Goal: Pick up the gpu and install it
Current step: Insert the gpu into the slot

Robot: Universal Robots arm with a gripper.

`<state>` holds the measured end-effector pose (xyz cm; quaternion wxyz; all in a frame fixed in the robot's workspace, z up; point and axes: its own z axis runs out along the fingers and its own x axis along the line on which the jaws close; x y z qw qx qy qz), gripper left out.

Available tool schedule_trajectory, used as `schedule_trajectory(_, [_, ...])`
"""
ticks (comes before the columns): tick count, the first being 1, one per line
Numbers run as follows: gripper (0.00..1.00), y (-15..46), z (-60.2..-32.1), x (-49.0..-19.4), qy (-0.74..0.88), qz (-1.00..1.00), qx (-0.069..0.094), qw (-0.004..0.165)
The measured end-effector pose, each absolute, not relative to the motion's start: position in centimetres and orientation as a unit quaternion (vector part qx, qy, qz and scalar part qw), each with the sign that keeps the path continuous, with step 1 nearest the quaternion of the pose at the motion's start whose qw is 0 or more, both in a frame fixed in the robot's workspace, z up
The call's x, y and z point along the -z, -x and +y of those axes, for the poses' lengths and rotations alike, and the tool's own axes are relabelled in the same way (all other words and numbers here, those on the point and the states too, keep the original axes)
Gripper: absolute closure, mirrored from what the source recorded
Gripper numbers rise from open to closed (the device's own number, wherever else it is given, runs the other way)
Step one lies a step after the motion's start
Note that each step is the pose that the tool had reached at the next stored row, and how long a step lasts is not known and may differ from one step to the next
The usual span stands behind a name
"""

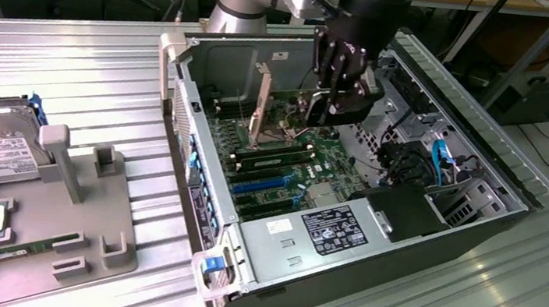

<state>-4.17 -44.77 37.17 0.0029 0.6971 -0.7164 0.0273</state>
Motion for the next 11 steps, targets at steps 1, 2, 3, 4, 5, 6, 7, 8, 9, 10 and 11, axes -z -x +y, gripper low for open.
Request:
schedule_trajectory(1, [0.72, 4.3, -44.7, -37.0, -0.696, -0.718, -0.027, 0.003])
schedule_trajectory(2, [0.72, 4.4, -44.6, -36.7, -0.694, -0.719, -0.027, 0.003])
schedule_trajectory(3, [0.72, 4.6, -44.5, -36.5, -0.693, -0.720, -0.027, 0.003])
schedule_trajectory(4, [0.72, 4.7, -44.5, -36.3, -0.693, -0.720, -0.027, 0.003])
schedule_trajectory(5, [0.72, 4.8, -44.5, -36.1, -0.693, -0.720, -0.027, 0.003])
schedule_trajectory(6, [0.72, 4.8, -44.5, -36.0, -0.693, -0.720, -0.027, 0.003])
schedule_trajectory(7, [0.72, 4.8, -44.5, -35.8, -0.693, -0.720, -0.027, 0.003])
schedule_trajectory(8, [0.72, 4.8, -44.5, -35.6, -0.693, -0.720, -0.027, 0.003])
schedule_trajectory(9, [0.72, 4.8, -44.5, -35.4, -0.693, -0.720, -0.027, 0.003])
schedule_trajectory(10, [0.72, 4.8, -44.5, -35.2, -0.693, -0.720, -0.027, 0.003])
schedule_trajectory(11, [0.72, 4.8, -44.5, -35.0, -0.693, -0.720, -0.027, 0.003])
